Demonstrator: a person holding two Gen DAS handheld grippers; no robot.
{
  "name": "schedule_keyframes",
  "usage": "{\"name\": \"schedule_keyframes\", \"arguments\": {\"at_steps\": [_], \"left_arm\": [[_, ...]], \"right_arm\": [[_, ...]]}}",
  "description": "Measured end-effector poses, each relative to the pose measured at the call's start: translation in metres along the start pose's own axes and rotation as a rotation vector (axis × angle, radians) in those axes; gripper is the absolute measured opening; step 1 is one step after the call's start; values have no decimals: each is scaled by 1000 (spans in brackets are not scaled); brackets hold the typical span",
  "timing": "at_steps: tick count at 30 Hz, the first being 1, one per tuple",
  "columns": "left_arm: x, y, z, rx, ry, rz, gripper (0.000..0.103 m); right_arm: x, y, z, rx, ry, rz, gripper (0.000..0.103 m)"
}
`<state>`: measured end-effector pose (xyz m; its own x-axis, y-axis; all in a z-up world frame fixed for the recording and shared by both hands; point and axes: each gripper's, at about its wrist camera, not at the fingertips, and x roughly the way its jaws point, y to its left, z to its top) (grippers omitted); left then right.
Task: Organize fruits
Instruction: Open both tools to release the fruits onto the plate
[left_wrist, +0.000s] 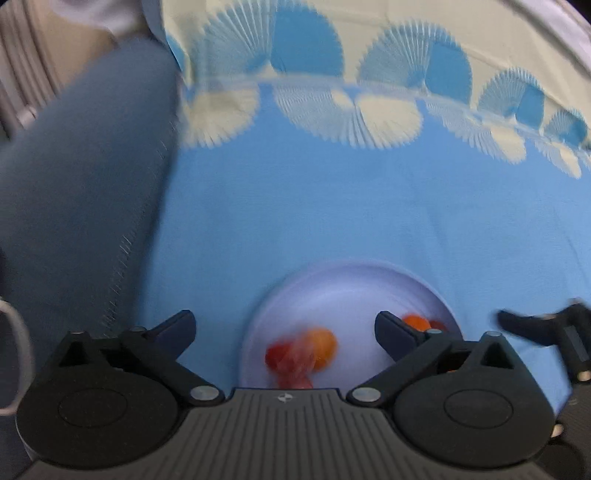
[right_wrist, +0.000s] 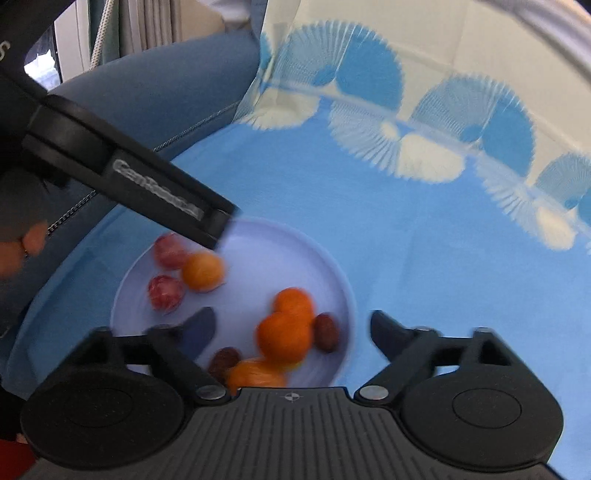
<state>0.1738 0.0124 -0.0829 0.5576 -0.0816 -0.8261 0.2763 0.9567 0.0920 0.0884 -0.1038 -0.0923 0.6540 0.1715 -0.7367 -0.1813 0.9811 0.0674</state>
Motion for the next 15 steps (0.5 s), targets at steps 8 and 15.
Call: {"name": "schedule_keyframes", "arguments": {"at_steps": [8, 15], "left_arm": [[-39, 12, -34, -62, 115, 29, 103], [-87, 18, -68, -102, 117, 37, 103]], "right_arm": [[-53, 2, -22, 40, 17, 6, 102], [-98, 22, -41, 47, 3, -35, 102]]}}
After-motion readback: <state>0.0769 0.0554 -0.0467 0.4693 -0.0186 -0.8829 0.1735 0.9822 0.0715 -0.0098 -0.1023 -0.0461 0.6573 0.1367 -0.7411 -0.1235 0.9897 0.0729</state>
